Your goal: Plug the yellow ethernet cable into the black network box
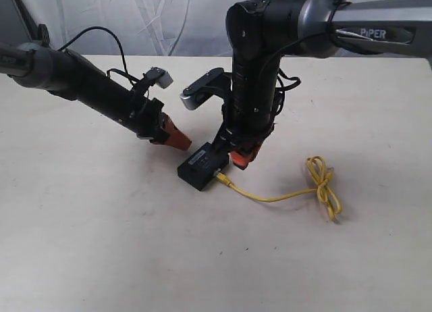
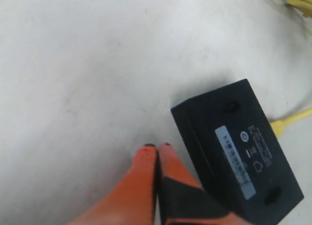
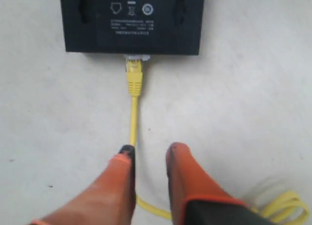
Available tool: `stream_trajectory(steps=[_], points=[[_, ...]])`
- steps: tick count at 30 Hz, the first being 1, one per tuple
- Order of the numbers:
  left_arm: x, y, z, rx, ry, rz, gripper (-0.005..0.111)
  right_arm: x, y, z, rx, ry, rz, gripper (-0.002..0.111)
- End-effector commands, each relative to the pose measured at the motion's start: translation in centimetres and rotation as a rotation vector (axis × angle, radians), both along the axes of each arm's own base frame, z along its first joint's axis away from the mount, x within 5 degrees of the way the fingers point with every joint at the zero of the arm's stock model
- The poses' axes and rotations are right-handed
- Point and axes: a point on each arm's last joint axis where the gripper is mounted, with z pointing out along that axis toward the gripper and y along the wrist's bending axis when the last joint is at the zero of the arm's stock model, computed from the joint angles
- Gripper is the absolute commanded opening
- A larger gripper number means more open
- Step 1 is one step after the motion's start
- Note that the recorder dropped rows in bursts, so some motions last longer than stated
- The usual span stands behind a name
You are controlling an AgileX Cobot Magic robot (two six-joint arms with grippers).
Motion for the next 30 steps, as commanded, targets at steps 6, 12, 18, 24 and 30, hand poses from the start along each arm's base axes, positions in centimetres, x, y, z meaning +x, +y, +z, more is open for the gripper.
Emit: stream_trajectory(steps=[6, 12, 18, 24, 30], points=[[0.4, -0.1, 2.7, -0.024, 0.086, 0.166, 0.000, 0.3, -0.8, 2.4, -0.020, -0.103, -0.004, -0.001], [0.6, 1.0, 6.3, 0.102, 0.031, 0.269, 0.000, 1.5, -3.4, 3.1, -0.034, -0.100, -0.096, -0.001], [-0.1, 2.5, 9.8, 0.274, -0.020, 0.320, 0.000, 2.9, -7.9, 5.6, -0.008, -0.172, -0.245, -0.001], [-1.0, 4.0, 13.5, 0.396, -0.077, 0.408, 0.000, 2.4, -12.7, 6.5, 0.002, -0.219, -0.357, -0.001], [-2.5, 5.3, 16.3, 0.499, -0.106, 0.454, 0.000, 1.3, -16.5, 7.9, 0.050, -0.270, -0.481, -0.001]])
